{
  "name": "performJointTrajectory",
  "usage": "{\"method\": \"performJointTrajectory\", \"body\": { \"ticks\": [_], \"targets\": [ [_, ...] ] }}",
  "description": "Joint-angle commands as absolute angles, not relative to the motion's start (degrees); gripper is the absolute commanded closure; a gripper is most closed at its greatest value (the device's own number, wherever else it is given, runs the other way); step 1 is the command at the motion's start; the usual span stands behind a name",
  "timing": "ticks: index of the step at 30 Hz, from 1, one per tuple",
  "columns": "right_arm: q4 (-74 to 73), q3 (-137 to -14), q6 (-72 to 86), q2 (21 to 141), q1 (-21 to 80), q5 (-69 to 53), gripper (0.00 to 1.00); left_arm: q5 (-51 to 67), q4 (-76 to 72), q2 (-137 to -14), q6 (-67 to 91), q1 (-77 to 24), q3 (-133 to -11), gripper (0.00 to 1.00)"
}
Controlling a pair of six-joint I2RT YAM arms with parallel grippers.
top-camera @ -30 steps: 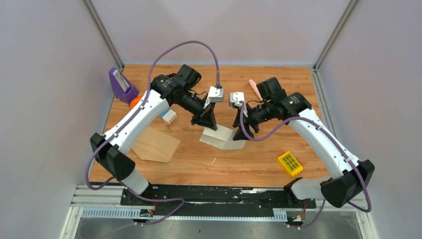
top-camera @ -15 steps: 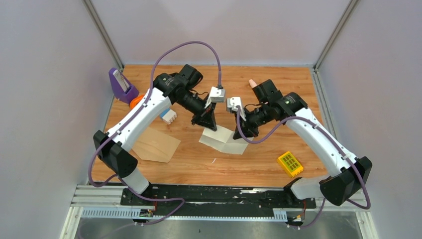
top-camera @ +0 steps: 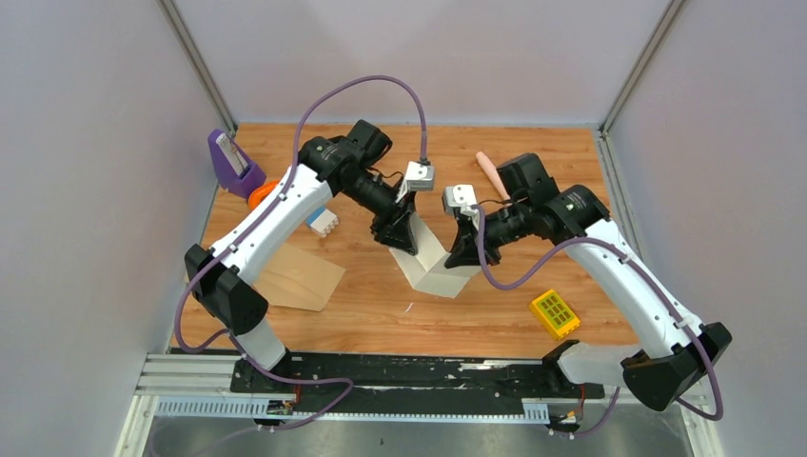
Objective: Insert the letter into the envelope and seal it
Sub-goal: Fold the letter.
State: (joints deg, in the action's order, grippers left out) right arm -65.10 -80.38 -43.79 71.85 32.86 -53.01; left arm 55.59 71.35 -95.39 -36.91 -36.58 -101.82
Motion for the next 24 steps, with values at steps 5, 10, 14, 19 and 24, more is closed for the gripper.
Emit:
{"method": "performJointTrajectory", "body": {
  "ticks": [5, 10, 14, 19, 24],
  "targets": [
    [-59.7, -81.4, -41.1, 72.0, 33.4, -57.5, 1.00, 55.8, 66.9, -95.3, -32.3, -36.7, -103.0, 0.23],
    [-57.2, -81.1, -39.2, 72.2, 33.4, -58.5, 1.00, 54.9, 65.0, -94.9, -31.0, -36.7, -102.1, 0.03],
    [-56.5, -81.5, -38.0, 72.6, 33.4, -60.2, 1.00, 52.4, 62.1, -94.4, -29.0, -36.7, -101.3, 0.00],
    [-55.5, -82.0, -36.2, 73.3, 33.4, -62.0, 1.00, 50.8, 59.4, -93.9, -26.5, -36.7, -100.1, 0.00],
    [-53.0, -82.0, -34.2, 73.6, 33.4, -60.5, 1.00, 50.3, 58.9, -93.8, -26.3, -36.8, -99.9, 0.00]
  ]
}}
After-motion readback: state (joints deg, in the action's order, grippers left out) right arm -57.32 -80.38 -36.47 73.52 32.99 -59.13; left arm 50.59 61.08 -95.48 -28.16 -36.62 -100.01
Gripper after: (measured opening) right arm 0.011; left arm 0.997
